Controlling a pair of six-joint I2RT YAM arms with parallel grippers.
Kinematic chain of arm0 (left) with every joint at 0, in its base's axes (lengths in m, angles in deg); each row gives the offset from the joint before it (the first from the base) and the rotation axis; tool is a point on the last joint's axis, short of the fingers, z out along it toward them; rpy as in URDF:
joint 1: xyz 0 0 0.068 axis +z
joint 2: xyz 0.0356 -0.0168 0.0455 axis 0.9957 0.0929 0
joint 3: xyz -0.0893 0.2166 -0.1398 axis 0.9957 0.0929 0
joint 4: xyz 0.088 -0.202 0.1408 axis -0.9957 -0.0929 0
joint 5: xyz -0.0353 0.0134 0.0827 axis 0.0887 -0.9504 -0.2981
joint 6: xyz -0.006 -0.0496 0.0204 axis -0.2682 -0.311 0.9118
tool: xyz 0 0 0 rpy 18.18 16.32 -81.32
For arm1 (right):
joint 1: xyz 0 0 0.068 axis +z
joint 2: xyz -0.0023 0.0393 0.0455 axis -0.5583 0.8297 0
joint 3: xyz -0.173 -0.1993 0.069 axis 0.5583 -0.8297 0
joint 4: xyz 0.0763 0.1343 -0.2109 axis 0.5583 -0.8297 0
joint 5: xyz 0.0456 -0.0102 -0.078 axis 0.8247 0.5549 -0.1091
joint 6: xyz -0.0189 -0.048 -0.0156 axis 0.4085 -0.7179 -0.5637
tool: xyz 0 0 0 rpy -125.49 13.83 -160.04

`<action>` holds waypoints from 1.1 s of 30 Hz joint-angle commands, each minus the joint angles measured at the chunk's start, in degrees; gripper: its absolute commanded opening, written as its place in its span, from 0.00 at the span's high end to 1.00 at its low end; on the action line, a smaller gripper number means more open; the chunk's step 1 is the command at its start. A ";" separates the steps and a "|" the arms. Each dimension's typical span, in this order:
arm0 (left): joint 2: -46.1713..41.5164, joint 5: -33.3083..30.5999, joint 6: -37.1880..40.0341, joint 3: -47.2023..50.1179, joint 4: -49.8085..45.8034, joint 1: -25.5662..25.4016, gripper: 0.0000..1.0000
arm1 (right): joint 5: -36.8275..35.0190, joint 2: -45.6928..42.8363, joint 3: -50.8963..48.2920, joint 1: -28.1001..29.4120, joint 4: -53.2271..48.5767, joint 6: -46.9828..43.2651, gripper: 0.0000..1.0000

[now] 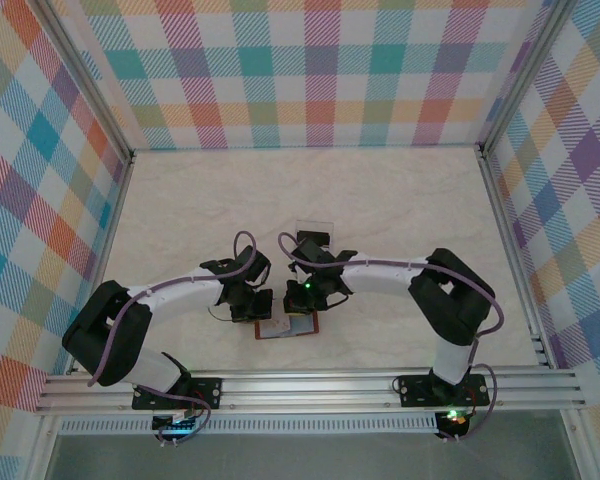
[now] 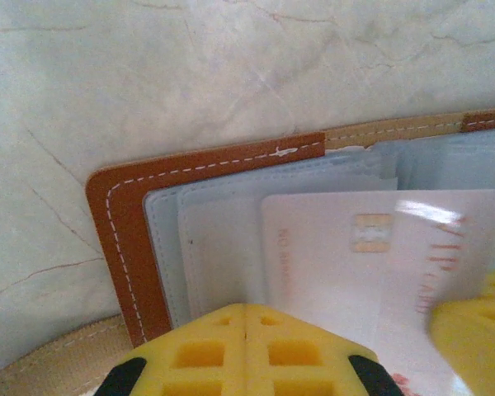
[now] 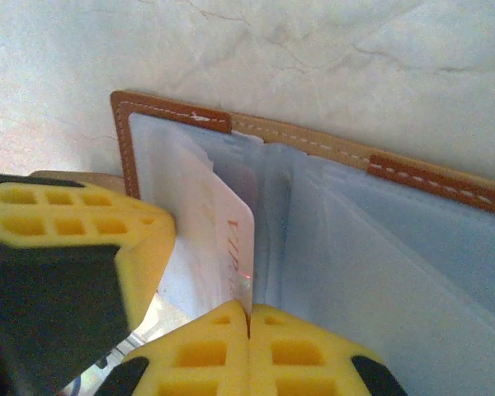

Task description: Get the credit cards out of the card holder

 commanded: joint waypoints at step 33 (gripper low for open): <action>-11.39 -6.80 1.03 0.04 -6.52 3.36 0.89 | -13.27 -4.72 27.52 -12.77 -32.57 -74.90 1.00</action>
